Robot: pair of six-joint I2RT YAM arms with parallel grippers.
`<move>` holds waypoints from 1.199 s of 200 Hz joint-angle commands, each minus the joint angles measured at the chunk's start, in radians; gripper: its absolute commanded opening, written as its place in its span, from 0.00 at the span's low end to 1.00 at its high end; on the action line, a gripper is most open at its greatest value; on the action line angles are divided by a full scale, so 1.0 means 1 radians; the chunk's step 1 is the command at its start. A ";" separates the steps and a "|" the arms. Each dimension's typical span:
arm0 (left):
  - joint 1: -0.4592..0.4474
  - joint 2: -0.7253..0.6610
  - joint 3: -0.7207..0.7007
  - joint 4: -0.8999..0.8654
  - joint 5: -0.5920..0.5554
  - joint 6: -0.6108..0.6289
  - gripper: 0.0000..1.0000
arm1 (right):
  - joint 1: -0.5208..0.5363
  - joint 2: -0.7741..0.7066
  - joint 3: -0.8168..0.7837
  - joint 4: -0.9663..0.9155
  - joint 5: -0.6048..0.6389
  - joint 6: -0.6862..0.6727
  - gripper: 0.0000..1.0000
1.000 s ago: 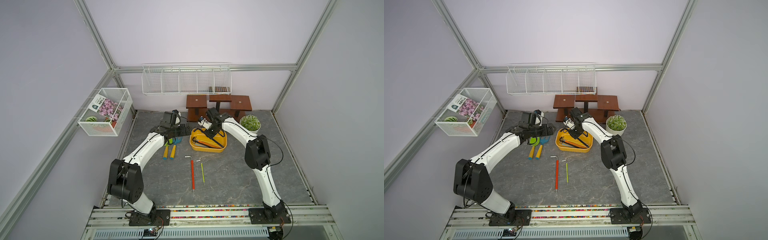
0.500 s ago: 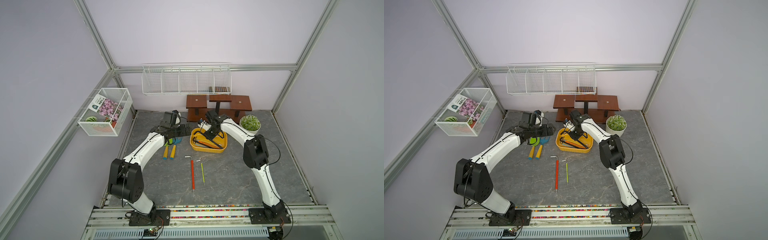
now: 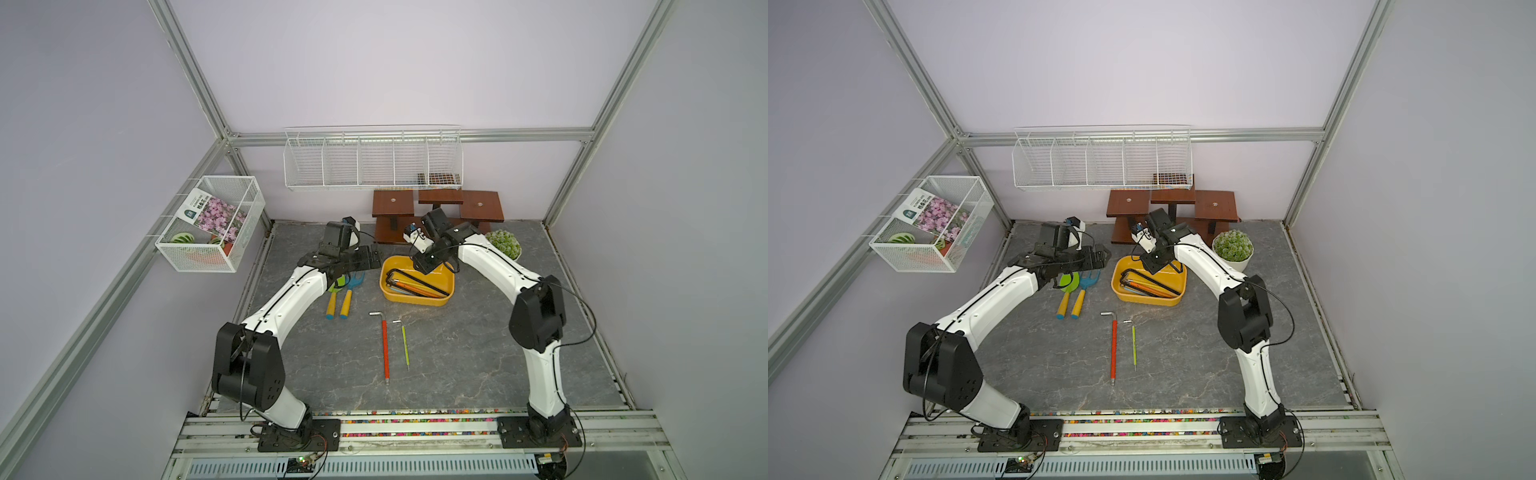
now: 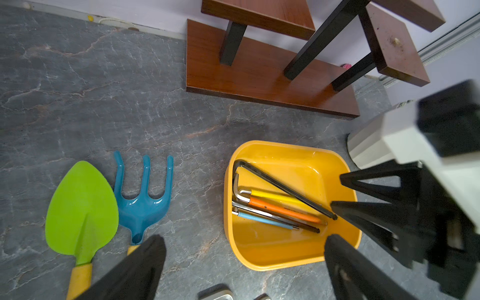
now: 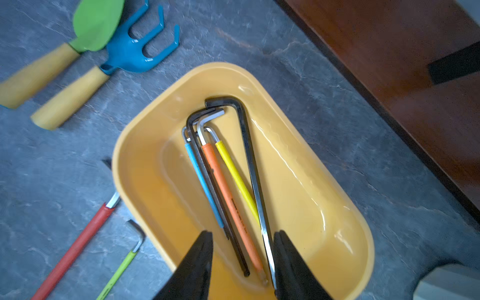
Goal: Put the hex key on the desktop into the storage box
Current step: Place the Allen key in the storage box, then pick up the Allen key from the center of the board.
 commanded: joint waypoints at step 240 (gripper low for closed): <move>0.045 0.097 0.078 -0.093 -0.020 -0.046 1.00 | 0.309 -0.527 -0.835 0.305 0.253 0.754 0.53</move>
